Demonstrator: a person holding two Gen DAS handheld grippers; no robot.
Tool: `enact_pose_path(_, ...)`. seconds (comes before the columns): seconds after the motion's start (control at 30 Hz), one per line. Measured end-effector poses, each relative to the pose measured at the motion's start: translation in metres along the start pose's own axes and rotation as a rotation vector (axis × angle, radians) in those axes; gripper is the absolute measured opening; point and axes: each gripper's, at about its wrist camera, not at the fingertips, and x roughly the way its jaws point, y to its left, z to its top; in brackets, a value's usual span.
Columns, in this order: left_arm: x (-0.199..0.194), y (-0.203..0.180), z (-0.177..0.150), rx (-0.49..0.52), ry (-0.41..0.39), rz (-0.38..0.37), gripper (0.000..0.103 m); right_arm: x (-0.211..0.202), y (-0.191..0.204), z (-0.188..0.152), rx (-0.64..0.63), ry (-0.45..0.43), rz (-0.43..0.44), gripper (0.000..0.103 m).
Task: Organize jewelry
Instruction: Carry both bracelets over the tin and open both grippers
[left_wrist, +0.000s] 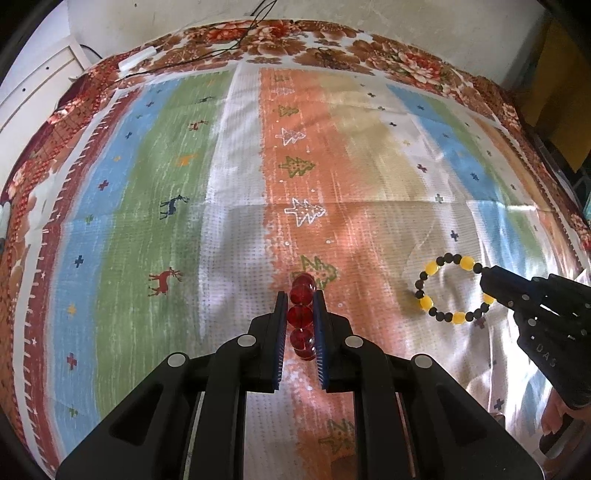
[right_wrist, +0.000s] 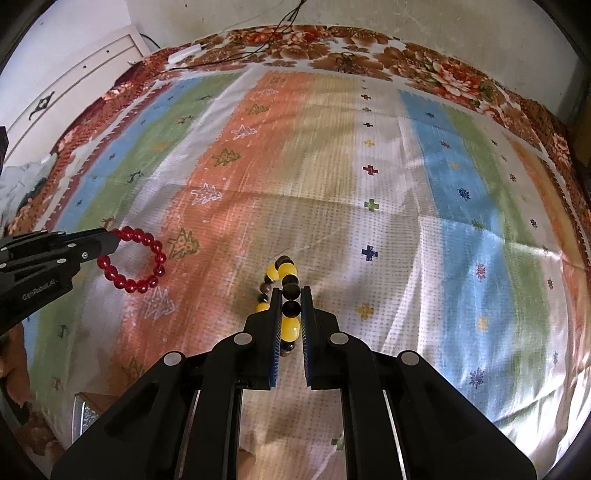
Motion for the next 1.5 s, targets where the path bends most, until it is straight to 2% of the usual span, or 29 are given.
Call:
enact_pose_path(0.57, -0.037, -0.010, -0.008, 0.003, -0.072, -0.032, 0.013, -0.032, 0.012, -0.003, -0.029, -0.063, 0.022, 0.011)
enact_pose_path(0.7, -0.048, -0.015, -0.011, 0.010, -0.093, -0.040, 0.013, -0.042, 0.011, -0.005, -0.001, -0.066, 0.065, 0.011)
enact_pose_path(1.1, -0.078, -0.027, -0.026, 0.005, -0.159, -0.045, 0.013, -0.070, 0.012, -0.021, -0.013, -0.110, 0.075, 0.011)
enact_pose_path(1.5, -0.096, -0.035, -0.041, 0.018, -0.187, -0.075, 0.013, -0.095, 0.014, -0.034, -0.015, -0.151, 0.105, 0.011)
